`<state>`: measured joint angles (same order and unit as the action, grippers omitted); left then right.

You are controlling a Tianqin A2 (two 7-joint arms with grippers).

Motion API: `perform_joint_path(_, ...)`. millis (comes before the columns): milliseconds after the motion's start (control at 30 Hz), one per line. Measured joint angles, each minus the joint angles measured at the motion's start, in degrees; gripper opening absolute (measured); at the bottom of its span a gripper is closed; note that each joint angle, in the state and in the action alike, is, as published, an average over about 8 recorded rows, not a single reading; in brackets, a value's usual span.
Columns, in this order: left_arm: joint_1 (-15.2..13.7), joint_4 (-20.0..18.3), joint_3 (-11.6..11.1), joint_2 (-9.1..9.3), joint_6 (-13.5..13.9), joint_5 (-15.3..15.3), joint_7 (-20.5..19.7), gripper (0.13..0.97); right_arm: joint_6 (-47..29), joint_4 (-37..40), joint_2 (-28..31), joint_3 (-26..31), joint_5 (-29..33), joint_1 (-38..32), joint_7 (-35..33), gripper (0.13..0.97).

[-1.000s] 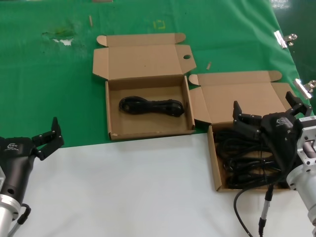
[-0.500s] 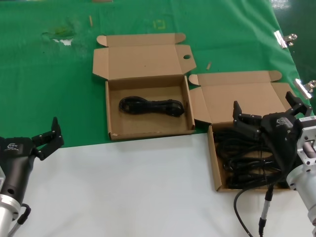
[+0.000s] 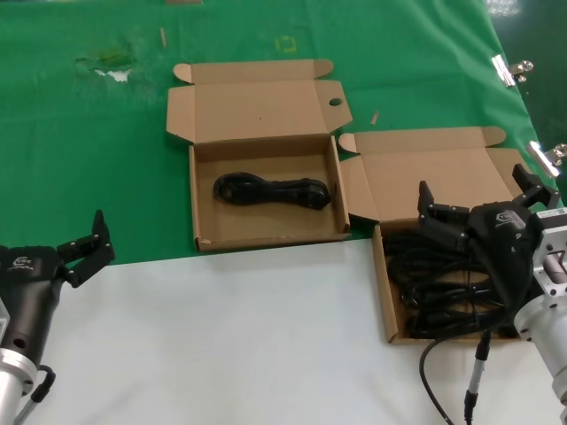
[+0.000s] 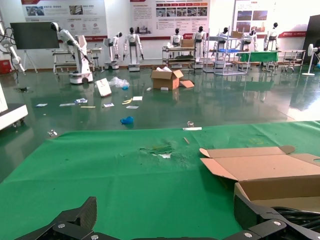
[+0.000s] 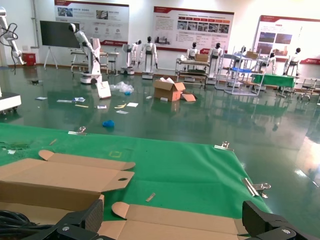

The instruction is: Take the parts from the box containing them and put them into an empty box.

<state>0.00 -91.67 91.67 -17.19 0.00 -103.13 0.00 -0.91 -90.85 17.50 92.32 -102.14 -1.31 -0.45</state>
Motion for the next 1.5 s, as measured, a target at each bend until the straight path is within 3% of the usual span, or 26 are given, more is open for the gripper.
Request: perform_joint_path(1500,0.0,0.0,0.0,0.0,0.0,0.0,0.0,0.966,0.0,0.0,0.0,0.0,0.0,0.0,0.0,0.966)
